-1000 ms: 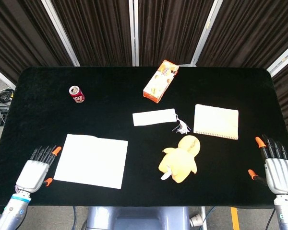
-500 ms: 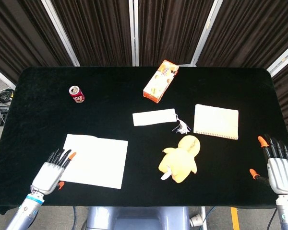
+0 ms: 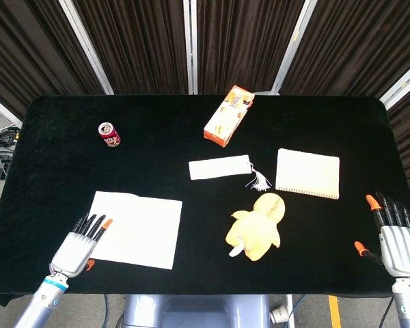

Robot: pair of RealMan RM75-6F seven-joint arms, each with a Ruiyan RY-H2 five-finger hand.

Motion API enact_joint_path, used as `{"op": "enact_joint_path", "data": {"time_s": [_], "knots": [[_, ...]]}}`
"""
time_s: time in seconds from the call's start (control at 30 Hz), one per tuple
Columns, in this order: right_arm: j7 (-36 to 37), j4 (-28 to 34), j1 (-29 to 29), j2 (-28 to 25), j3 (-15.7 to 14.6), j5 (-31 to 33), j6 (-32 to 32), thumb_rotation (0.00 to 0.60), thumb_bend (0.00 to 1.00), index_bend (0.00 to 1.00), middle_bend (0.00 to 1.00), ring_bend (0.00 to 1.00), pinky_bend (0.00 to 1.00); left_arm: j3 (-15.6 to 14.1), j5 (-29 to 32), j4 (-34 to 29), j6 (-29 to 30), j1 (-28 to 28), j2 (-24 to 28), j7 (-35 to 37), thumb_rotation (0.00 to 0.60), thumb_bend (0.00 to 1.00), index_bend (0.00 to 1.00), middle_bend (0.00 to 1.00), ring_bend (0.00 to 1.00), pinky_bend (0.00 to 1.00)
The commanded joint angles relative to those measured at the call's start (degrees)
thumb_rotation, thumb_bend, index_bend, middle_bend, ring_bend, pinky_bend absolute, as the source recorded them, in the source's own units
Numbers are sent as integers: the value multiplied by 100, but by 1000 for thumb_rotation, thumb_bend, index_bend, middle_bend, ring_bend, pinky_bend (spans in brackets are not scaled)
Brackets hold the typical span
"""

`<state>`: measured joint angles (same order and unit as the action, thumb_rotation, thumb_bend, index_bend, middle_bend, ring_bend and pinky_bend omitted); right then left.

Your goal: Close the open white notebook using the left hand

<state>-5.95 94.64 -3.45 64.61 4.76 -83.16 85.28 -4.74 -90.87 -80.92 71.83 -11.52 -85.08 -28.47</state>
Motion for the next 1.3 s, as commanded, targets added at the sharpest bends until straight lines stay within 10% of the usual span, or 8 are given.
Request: {"op": "enact_joint_path", "data": {"time_s": [0.03,0.4,0.9,1.3], "knots": [[7,0,0,-4,-2,-3,-2,600,67,0,0,0,30,53,-6,142,56,-14,-113,-37,600,95,0,0,0,0],[55,27,3,-24,-15,-16,-15,600,67,0,0,0,30,174,-213,497,379,-77,-311,-165,600,473,0,0,0,0],[87,97,17,-57,-21,-38,8,600,67,0,0,0,30,169,-1914,767,1749,-417,-427,-461,600,462,0,0,0,0],[181,120,37,-121,-10,-47,43,600,67,0,0,0,30,131,-2057,421,1940,-337,-347,-531,600,385,0,0,0,0]]}}
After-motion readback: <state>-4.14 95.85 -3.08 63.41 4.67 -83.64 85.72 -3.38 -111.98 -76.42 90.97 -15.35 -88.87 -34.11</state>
